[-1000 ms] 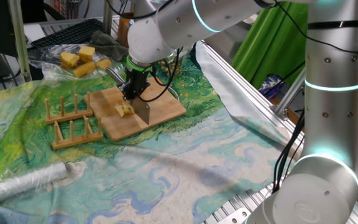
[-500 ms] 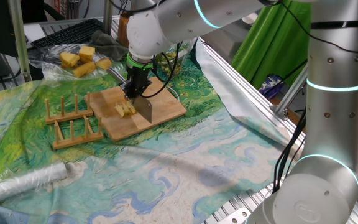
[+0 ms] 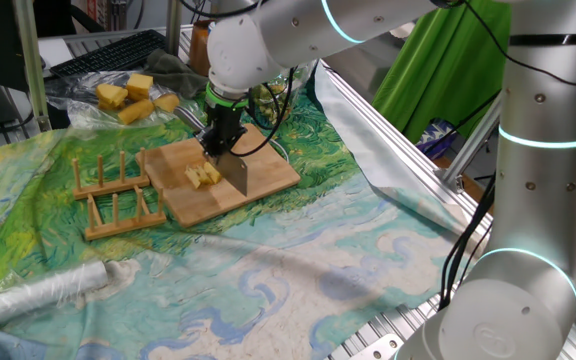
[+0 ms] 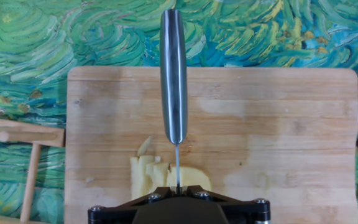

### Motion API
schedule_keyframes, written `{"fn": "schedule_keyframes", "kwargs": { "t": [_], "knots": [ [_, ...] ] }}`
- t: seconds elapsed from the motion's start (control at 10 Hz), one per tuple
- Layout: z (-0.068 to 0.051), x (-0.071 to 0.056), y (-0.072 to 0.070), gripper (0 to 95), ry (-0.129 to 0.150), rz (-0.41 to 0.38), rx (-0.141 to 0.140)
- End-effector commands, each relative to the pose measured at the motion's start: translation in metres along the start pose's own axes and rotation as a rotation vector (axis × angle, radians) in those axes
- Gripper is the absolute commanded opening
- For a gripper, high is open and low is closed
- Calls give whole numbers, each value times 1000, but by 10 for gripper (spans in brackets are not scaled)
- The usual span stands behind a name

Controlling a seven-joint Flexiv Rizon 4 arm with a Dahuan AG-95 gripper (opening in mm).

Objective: Chop the potatoes

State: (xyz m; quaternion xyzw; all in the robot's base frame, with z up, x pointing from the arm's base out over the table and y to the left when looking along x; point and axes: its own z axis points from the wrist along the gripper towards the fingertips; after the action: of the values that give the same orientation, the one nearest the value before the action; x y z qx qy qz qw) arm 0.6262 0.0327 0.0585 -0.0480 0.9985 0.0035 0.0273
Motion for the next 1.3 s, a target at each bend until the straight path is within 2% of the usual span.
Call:
{"fn": "schedule_keyframes", "kwargs": {
  "t": [0.1,0.2,0.3,0.4,0.5,0.6,0.7,1.0,1.1,1.2,1.3],
  "knots": [
    [8,2,2,0,-3,4,-10],
    [33,1,5,0,-29,-3,-13],
    [50,0,7,0,-57,-4,-14],
    [59,-1,8,0,-70,0,-11],
    [47,0,6,0,-37,2,1],
    [39,0,5,0,-25,3,0],
    [34,0,5,0,-26,4,-3],
    [25,-2,9,0,7,29,-21],
    [18,-1,8,0,26,35,-26],
    [12,1,8,0,32,38,-37],
    [11,1,8,0,32,35,-39]
  ]
}}
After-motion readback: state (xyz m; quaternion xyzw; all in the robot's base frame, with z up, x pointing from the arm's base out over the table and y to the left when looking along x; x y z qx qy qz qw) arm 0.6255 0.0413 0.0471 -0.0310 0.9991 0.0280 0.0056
